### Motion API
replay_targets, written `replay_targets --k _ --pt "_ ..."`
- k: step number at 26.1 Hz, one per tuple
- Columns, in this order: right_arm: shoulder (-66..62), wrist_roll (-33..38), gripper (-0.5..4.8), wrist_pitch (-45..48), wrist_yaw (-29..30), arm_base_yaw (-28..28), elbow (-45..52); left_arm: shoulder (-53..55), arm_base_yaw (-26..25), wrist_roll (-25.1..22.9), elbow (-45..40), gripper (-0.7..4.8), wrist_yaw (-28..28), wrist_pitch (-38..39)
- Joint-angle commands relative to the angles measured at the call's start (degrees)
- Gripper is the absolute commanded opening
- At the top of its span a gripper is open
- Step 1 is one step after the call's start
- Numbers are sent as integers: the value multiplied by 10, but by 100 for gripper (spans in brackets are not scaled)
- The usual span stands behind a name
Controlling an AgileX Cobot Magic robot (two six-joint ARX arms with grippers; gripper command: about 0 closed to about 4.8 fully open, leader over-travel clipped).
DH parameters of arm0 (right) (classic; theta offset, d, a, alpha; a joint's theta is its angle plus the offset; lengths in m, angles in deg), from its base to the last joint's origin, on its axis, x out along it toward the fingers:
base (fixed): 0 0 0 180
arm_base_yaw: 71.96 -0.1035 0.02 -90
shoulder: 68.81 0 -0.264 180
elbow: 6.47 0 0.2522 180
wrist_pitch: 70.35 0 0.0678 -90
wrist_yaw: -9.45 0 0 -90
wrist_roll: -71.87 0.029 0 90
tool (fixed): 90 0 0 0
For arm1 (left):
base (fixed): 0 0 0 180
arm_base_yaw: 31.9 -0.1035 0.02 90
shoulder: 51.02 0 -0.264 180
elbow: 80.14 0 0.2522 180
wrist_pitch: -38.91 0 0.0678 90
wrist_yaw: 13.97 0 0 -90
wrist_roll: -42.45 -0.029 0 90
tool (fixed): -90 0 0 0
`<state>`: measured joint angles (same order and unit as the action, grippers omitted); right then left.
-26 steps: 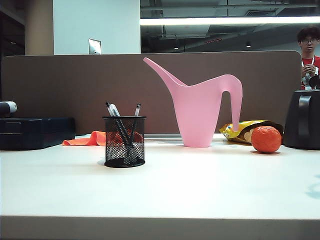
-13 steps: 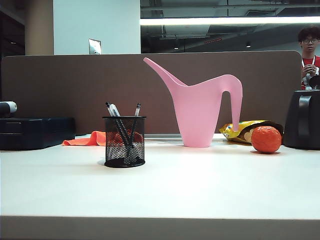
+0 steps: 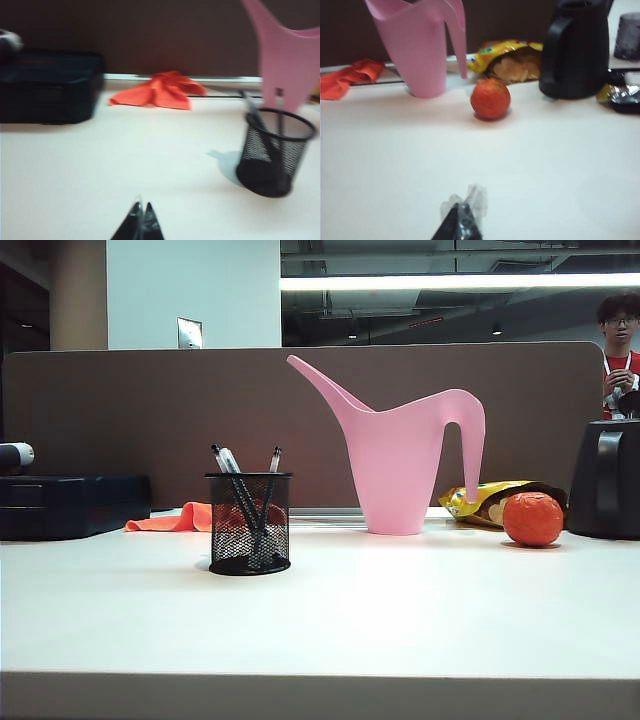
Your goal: Pick up a few water-based pens and put them in the pen basket.
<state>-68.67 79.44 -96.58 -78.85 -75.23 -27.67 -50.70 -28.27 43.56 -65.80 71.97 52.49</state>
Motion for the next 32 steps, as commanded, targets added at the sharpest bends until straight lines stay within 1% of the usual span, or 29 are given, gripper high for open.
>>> replay_targets --k 1,6,11,32 --pt "0 -2 -6 17 -10 -1 15 0 0 0 0 -5 16 -8" --pt "0 -3 -6 56 -13 -1 48 0 -1 0 0 -4 14 -3" --pt "0 -3 -6 53 -31 0 49 0 -1 0 0 -4 15 -2" --pt "0 -3 -6 48 -31 -1 49 0 -1 0 0 -4 15 -2"
